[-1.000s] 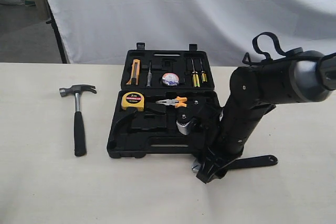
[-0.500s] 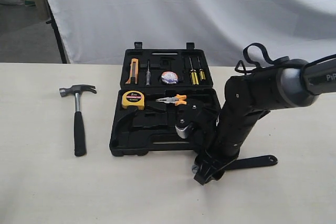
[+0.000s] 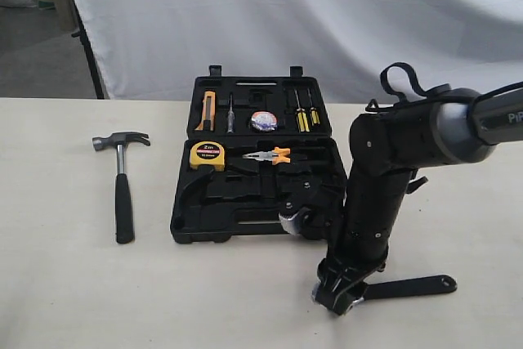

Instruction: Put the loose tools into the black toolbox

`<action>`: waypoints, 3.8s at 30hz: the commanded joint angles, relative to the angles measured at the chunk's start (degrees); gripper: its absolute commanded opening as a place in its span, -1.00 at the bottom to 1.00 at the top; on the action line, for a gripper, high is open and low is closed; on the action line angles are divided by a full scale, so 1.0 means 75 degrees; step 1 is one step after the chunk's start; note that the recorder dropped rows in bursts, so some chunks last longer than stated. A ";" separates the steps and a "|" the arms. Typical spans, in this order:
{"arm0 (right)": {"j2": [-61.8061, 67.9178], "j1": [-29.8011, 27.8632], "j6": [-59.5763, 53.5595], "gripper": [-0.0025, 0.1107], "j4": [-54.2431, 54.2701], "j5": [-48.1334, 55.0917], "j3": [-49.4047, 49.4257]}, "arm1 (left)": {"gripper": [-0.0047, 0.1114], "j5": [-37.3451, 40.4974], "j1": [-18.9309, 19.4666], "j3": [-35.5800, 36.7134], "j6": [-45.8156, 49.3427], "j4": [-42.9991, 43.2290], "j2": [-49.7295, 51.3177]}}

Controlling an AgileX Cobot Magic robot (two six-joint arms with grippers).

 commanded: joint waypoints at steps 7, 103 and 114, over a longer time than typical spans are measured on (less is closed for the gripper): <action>0.0092 0.0338 -0.0285 -0.96 0.1795 0.0343 0.0120 | -0.91 -0.0055 0.0193 -0.0020 -0.0037 0.0034 -0.0024; -0.1405 0.2179 -0.0278 -0.96 0.0877 -0.2473 0.0107 | -0.91 -0.0055 0.0193 -0.0020 -0.0037 0.0034 -0.0024; -0.1424 0.1419 0.0357 -0.96 0.0843 -0.2428 0.0107 | -0.91 -0.0055 0.0193 -0.0020 -0.0037 0.0034 -0.0024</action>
